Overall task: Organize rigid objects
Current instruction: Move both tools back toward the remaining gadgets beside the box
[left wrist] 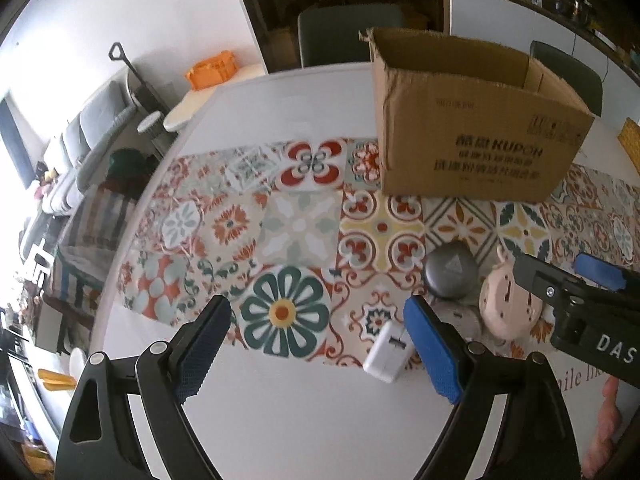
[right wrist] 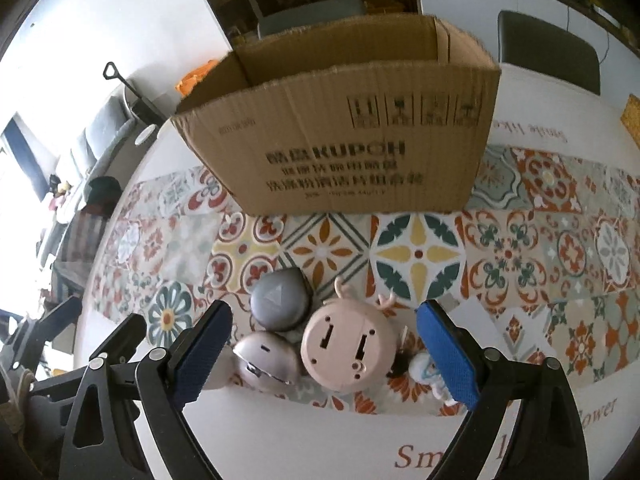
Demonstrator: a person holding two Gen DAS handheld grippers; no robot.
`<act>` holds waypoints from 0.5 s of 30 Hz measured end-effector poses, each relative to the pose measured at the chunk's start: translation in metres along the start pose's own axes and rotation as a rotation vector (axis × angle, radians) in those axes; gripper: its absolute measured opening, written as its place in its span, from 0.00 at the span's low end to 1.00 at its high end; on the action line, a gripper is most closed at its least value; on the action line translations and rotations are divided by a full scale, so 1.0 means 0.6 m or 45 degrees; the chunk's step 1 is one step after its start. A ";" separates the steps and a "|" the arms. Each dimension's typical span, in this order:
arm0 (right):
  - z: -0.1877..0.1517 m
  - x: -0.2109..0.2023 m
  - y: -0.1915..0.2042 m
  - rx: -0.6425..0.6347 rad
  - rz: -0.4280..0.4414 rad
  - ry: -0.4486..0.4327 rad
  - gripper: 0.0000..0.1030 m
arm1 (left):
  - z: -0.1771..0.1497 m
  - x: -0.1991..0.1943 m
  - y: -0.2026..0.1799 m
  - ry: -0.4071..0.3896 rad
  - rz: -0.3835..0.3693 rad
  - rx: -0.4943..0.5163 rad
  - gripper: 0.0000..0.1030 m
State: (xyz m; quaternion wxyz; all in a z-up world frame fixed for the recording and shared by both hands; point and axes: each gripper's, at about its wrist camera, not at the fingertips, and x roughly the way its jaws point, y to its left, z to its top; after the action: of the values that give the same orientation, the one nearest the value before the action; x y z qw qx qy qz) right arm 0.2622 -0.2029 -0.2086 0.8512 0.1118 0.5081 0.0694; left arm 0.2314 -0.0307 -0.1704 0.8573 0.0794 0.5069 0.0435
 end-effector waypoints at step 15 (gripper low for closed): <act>-0.034 0.065 -0.006 -0.044 -0.025 0.121 0.84 | -0.046 0.042 -0.018 0.128 -0.063 0.003 0.86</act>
State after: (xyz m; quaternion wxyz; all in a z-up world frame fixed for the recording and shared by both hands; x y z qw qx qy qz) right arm 0.2626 -0.1948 -0.2518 0.8286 0.0887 0.5477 0.0750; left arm 0.2195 -0.0352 -0.2072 0.8315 0.0655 0.5511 0.0256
